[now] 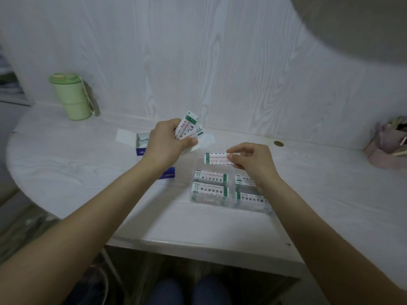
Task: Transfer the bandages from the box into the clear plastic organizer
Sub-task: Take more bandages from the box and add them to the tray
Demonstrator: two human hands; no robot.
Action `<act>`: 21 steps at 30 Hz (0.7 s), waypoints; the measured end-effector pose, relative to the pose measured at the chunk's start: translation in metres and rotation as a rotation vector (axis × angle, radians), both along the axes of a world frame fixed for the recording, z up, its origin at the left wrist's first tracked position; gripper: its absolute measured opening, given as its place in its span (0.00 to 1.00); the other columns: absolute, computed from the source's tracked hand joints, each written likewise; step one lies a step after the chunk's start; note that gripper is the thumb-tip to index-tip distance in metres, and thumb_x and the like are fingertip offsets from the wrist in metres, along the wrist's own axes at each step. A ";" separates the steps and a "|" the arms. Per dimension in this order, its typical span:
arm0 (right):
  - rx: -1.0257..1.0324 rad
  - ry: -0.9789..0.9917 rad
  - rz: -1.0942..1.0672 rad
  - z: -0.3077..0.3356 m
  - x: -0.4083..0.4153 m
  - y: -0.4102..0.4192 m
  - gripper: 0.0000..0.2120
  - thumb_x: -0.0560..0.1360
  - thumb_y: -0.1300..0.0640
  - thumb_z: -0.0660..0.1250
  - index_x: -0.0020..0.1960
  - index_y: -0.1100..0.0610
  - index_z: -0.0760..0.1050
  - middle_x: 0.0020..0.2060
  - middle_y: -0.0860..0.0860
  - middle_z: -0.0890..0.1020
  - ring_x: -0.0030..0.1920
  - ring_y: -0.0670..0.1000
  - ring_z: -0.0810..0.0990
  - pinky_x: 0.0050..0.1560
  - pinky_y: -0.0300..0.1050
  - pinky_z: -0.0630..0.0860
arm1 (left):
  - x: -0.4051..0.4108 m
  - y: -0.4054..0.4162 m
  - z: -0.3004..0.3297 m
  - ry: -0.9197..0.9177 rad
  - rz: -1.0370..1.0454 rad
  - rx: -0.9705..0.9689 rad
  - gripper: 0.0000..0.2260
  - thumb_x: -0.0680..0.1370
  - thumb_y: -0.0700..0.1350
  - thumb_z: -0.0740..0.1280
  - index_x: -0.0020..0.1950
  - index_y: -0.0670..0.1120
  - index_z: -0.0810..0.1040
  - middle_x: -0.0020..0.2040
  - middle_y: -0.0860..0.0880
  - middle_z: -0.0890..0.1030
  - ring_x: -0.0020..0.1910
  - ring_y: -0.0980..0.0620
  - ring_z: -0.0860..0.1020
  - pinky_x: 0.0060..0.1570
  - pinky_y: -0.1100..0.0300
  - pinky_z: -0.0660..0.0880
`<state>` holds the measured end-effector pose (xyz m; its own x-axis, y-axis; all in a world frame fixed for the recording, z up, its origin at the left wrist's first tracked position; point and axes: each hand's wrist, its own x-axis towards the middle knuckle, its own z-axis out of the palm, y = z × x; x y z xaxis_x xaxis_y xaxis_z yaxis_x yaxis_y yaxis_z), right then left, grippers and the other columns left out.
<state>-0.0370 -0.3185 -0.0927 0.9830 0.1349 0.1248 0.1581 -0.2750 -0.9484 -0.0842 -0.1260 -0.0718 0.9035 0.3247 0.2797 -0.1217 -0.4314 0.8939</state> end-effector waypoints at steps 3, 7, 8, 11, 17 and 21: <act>-0.158 -0.030 -0.065 -0.009 -0.001 0.008 0.03 0.69 0.65 0.74 0.40 0.58 0.81 0.31 0.49 0.79 0.33 0.44 0.78 0.41 0.39 0.78 | -0.005 0.001 0.002 0.005 0.014 0.029 0.11 0.72 0.42 0.73 0.53 0.45 0.81 0.48 0.48 0.82 0.46 0.48 0.79 0.46 0.52 0.78; -0.394 -0.076 -0.007 -0.014 -0.004 0.022 0.02 0.71 0.65 0.73 0.41 0.60 0.81 0.33 0.48 0.78 0.36 0.43 0.76 0.32 0.27 0.69 | -0.008 0.000 0.004 0.014 -0.007 0.065 0.10 0.72 0.41 0.73 0.52 0.45 0.81 0.47 0.48 0.81 0.44 0.49 0.78 0.45 0.55 0.76; -0.453 -0.093 0.012 -0.014 -0.005 0.026 0.01 0.71 0.65 0.72 0.41 0.61 0.81 0.35 0.49 0.78 0.37 0.44 0.76 0.31 0.26 0.68 | -0.009 0.000 0.004 0.015 -0.013 0.066 0.10 0.72 0.41 0.73 0.52 0.45 0.80 0.47 0.48 0.81 0.44 0.49 0.77 0.45 0.55 0.76; -0.560 -0.136 0.040 -0.017 -0.006 0.033 0.02 0.72 0.66 0.71 0.41 0.61 0.81 0.38 0.51 0.78 0.43 0.50 0.79 0.40 0.37 0.73 | -0.011 0.002 0.005 0.021 -0.026 0.075 0.09 0.72 0.41 0.73 0.52 0.45 0.80 0.46 0.48 0.81 0.43 0.49 0.77 0.45 0.55 0.76; -0.839 -0.135 0.060 -0.014 -0.006 0.037 0.02 0.73 0.59 0.71 0.44 0.57 0.82 0.43 0.51 0.83 0.47 0.52 0.80 0.41 0.43 0.74 | -0.015 0.003 0.006 0.028 -0.042 0.090 0.11 0.72 0.41 0.73 0.54 0.44 0.80 0.48 0.48 0.81 0.45 0.50 0.78 0.47 0.56 0.76; -0.654 -0.158 0.059 -0.005 -0.004 0.033 0.06 0.74 0.56 0.70 0.50 0.55 0.82 0.44 0.48 0.81 0.47 0.48 0.78 0.43 0.41 0.71 | -0.014 0.003 0.007 0.035 -0.042 0.067 0.11 0.72 0.41 0.73 0.53 0.44 0.81 0.48 0.48 0.82 0.47 0.48 0.79 0.49 0.53 0.77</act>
<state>-0.0405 -0.2852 -0.0974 0.9484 0.2842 0.1404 0.3132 -0.7716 -0.5536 -0.0979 -0.1227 -0.0649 0.9257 0.2674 0.2674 -0.1101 -0.4859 0.8670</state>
